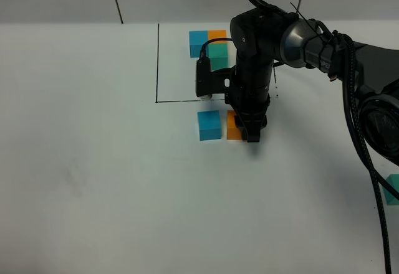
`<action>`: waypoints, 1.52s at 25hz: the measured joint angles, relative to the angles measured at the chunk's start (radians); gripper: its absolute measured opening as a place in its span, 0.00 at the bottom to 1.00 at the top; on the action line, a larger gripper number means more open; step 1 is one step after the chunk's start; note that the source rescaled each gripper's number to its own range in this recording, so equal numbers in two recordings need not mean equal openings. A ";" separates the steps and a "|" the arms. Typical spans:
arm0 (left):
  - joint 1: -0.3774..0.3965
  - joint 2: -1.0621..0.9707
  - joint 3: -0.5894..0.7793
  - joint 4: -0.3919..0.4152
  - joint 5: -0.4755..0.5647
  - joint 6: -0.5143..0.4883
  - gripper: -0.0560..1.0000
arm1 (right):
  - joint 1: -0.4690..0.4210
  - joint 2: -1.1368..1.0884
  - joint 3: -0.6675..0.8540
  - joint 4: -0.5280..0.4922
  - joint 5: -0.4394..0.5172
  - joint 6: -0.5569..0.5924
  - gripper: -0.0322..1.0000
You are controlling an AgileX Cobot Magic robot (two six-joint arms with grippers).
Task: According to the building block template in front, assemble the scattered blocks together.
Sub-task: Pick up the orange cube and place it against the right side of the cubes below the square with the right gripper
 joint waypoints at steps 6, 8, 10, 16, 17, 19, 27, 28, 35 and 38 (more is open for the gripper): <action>0.000 0.000 0.000 0.000 0.000 0.000 0.72 | 0.000 0.000 0.000 0.002 -0.016 -0.001 0.05; 0.000 0.000 0.000 0.000 0.000 0.000 0.72 | 0.000 0.000 0.000 0.003 -0.020 -0.002 0.05; 0.000 0.000 0.000 0.000 0.000 0.000 0.72 | 0.000 0.000 0.000 0.003 -0.020 -0.002 0.05; 0.000 0.000 0.000 0.000 0.000 0.000 0.72 | 0.000 0.001 0.000 0.003 -0.020 -0.002 0.04; 0.000 0.000 0.000 0.000 0.000 0.000 0.72 | 0.000 0.001 0.000 0.003 -0.020 -0.002 0.04; 0.000 0.000 0.000 0.000 0.000 0.000 0.72 | 0.003 0.001 0.000 0.001 -0.022 -0.002 0.04; 0.000 0.000 0.000 0.000 0.000 0.000 0.72 | 0.004 0.002 0.000 0.003 -0.025 -0.002 0.04; 0.000 0.000 0.000 0.000 0.000 0.000 0.72 | 0.004 0.002 0.000 0.003 -0.025 -0.002 0.04; 0.000 0.000 0.000 0.000 0.000 0.000 0.72 | 0.004 0.003 -0.001 0.009 -0.024 -0.002 0.04; 0.000 0.000 0.000 0.000 0.000 0.000 0.72 | 0.008 0.003 -0.001 0.009 -0.025 -0.002 0.04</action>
